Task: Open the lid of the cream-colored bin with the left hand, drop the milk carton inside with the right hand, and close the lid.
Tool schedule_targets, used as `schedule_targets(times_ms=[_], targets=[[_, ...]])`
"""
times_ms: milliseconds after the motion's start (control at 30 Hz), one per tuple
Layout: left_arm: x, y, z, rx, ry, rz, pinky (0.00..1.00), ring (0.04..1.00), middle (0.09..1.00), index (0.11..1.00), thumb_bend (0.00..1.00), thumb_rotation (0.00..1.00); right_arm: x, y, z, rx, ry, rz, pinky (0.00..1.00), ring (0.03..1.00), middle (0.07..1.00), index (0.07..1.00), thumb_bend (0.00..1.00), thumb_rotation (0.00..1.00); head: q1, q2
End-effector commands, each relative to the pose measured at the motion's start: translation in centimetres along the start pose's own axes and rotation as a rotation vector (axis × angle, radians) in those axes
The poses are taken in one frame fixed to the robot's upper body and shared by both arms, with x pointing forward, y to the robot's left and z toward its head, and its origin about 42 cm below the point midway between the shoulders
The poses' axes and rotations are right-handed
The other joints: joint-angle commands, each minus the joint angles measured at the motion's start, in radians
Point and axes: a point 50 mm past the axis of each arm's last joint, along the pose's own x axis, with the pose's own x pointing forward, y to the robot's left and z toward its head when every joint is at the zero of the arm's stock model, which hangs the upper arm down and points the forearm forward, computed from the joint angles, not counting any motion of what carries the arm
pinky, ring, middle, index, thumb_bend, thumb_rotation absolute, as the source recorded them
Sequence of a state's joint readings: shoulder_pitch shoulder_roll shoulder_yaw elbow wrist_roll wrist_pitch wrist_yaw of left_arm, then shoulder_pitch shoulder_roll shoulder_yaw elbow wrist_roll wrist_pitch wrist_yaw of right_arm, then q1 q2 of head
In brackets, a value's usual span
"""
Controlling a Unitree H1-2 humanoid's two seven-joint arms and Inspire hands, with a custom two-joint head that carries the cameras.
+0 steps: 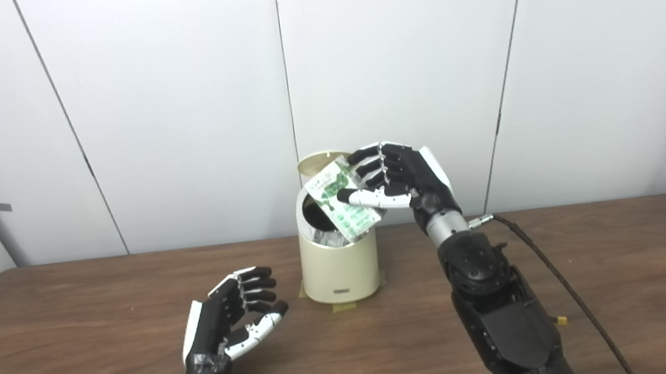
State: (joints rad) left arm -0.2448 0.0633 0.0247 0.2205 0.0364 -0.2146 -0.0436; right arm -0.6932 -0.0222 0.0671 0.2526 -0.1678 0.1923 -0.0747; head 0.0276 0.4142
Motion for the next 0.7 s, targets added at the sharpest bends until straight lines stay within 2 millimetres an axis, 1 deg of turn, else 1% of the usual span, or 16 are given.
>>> schedule_targets(times_ms=[0,333,433,500,667], targets=[[0.6,-0.3,0.9,0.001,-0.057,0.001,0.62,0.613,0.63,0.661,0.59,0.0,1.5,-0.5,3.1,-0.022,-0.118,-0.007,0.34,0.385,0.491,0.554,0.51,0.0,0.002,0.0],[0.4,-0.6,0.9,-0.002,-0.052,-0.004,0.52,0.583,0.652,0.659,0.58,0.0,3.3,-0.6,3.3,-0.077,-0.158,0.003,0.35,0.39,0.491,0.554,0.51,0.0,0.005,-0.001],[0.3,-0.8,0.9,0.007,-0.05,-0.003,0.52,0.582,0.655,0.66,0.58,0.0,3.6,-0.5,3.5,-0.097,-0.154,0.009,0.36,0.395,0.492,0.55,0.51,0.0,0.006,-0.001],[0.3,-0.8,0.9,0.008,-0.048,-0.003,0.54,0.592,0.658,0.658,0.58,0.0,3.6,-0.5,3.5,-0.108,-0.154,0.014,0.36,0.397,0.491,0.548,0.51,0.0,0.006,0.0],[0.3,-0.8,0.9,0.006,-0.05,-0.008,0.54,0.588,0.654,0.659,0.57,0.0,3.6,-0.6,3.2,-0.137,-0.173,0.027,0.36,0.395,0.49,0.55,0.51,0.0,0.005,0.001]])
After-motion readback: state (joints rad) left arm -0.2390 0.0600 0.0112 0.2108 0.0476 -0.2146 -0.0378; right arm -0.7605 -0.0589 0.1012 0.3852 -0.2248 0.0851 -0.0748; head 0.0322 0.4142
